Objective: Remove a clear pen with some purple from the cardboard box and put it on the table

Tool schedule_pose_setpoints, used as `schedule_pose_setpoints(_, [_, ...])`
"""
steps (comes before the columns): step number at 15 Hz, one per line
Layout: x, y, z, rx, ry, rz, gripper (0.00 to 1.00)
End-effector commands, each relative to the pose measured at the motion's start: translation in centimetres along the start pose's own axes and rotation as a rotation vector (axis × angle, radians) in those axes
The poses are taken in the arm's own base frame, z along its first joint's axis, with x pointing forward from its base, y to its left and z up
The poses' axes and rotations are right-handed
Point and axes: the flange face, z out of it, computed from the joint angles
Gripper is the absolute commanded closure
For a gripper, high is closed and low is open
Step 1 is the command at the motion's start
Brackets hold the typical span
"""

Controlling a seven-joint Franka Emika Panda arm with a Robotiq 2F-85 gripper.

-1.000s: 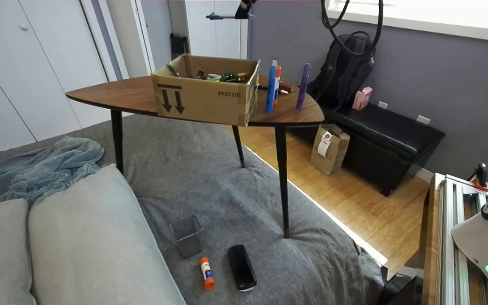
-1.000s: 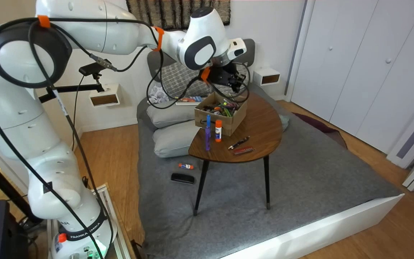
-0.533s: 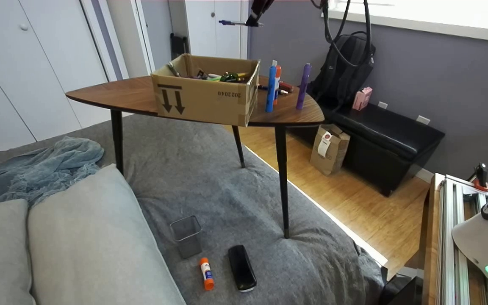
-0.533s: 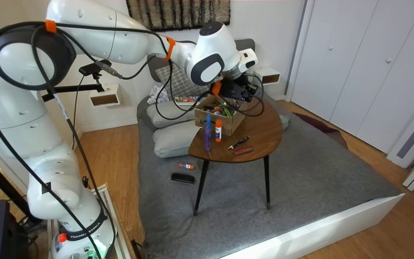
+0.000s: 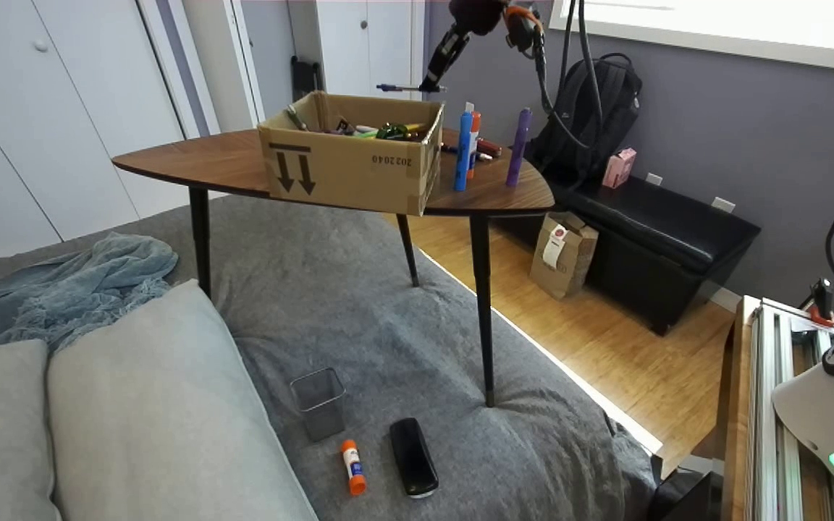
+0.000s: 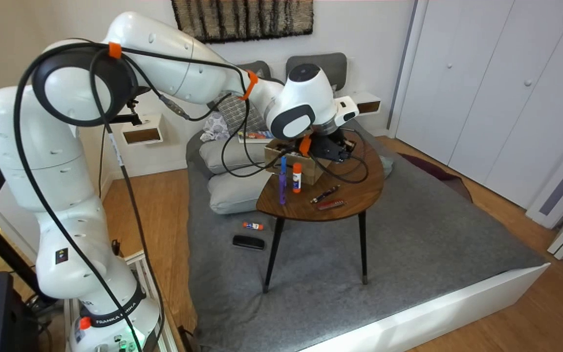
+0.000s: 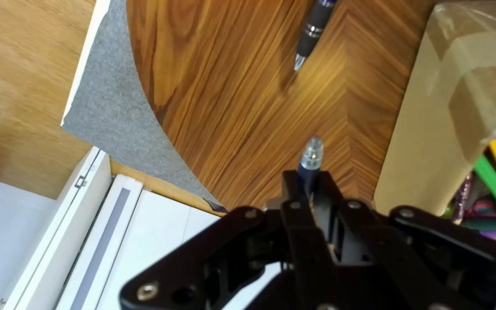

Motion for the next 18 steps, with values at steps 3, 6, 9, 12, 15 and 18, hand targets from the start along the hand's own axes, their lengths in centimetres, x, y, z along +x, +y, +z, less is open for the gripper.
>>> schedule_pose_setpoints(3, [-0.6, -1.9, 4.5, 0.067, -0.039, 0.034, 0.97])
schedule_pose_setpoints(6, [-1.3, -2.5, 6.0, 0.094, -0.065, 0.055, 0.97])
schedule_pose_setpoints(9, [-1.7, -2.3, 6.6, 0.097, -0.076, 0.064, 0.97])
schedule_pose_setpoints(12, [-2.0, -2.3, 6.9, 0.106, -0.084, 0.071, 0.97])
schedule_pose_setpoints(15, [-2.1, -2.3, 7.1, 0.118, -0.089, 0.077, 0.63])
schedule_pose_setpoints(18, [-2.3, -2.1, 7.1, 0.124, -0.092, 0.085, 0.5])
